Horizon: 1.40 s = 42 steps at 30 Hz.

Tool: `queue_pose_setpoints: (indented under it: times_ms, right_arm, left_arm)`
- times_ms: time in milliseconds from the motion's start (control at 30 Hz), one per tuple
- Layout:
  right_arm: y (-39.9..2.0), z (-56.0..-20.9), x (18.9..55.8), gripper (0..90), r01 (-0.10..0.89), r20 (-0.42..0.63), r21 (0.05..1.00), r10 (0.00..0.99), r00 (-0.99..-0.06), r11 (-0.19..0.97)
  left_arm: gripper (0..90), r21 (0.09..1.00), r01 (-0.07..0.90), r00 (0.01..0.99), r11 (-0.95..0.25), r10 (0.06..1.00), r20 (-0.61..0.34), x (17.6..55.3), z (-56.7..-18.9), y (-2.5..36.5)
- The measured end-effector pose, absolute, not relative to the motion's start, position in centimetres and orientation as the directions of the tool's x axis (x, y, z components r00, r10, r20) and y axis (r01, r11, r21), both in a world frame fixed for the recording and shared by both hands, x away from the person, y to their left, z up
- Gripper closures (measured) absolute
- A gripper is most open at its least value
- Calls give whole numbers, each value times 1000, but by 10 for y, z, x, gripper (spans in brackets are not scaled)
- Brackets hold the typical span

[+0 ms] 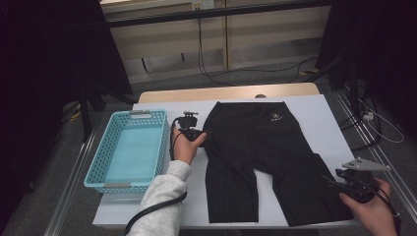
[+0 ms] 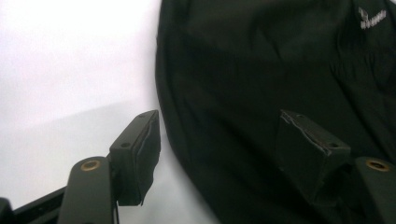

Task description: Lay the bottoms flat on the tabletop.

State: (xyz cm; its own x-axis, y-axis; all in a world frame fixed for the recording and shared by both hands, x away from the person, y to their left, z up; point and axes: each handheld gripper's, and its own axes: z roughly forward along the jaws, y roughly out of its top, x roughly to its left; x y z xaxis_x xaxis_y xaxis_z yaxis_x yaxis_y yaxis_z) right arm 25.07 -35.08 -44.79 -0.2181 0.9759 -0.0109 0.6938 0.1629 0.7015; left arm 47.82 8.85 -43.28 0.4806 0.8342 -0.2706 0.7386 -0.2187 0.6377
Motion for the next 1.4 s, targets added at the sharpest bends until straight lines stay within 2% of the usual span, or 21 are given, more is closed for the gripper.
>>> queue_pose_setpoints:
  times_ms: [67,200,233,400,533,600,733,933,967,1133,1233,1300,1400]
  right_arm:
    - [-352,-453,251,564,715,-6,682,979,-204,153]
    - [-353,-452,246,859,717,41,683,972,-230,141]
    - [-354,-452,244,877,722,76,680,967,-242,128]
    - [-351,-448,225,875,749,109,646,953,-281,147]
    - [-350,-447,220,736,745,114,641,937,-331,185]
    - [-347,-444,225,600,723,91,663,937,-337,196]
    - [-345,-441,247,494,686,45,702,949,-313,193]
    - [-353,-448,294,516,678,42,725,976,-216,119]
    - [-354,-450,302,541,681,59,726,977,-204,99]
    - [-353,-458,329,596,693,71,716,980,-188,81]
    - [-349,-459,336,751,685,62,720,973,-222,110]
    - [-347,-457,339,893,694,58,707,967,-248,136]
    - [-355,-457,342,900,694,49,711,976,-213,115]
  left_arm:
    - [284,639,735,488,-227,832,-266,471,-432,89]
    - [278,655,717,514,-238,816,-266,457,-429,91]
    - [278,661,709,523,-244,811,-262,453,-428,92]
    - [262,679,675,570,-287,788,-233,434,-430,95]
    - [247,661,682,585,-313,776,-236,427,-435,95]
    - [233,660,685,585,-309,773,-246,425,-437,95]
    - [226,652,685,593,-324,769,-241,422,-439,95]
    - [213,648,675,613,-352,756,-227,413,-440,95]
    - [211,653,674,611,-345,758,-230,411,-440,95]
    - [210,653,672,612,-350,758,-224,405,-440,98]
    - [210,644,673,617,-364,756,-217,402,-443,100]
    - [210,640,674,618,-369,756,-214,400,-444,102]
    - [207,643,675,612,-361,761,-216,395,-444,104]
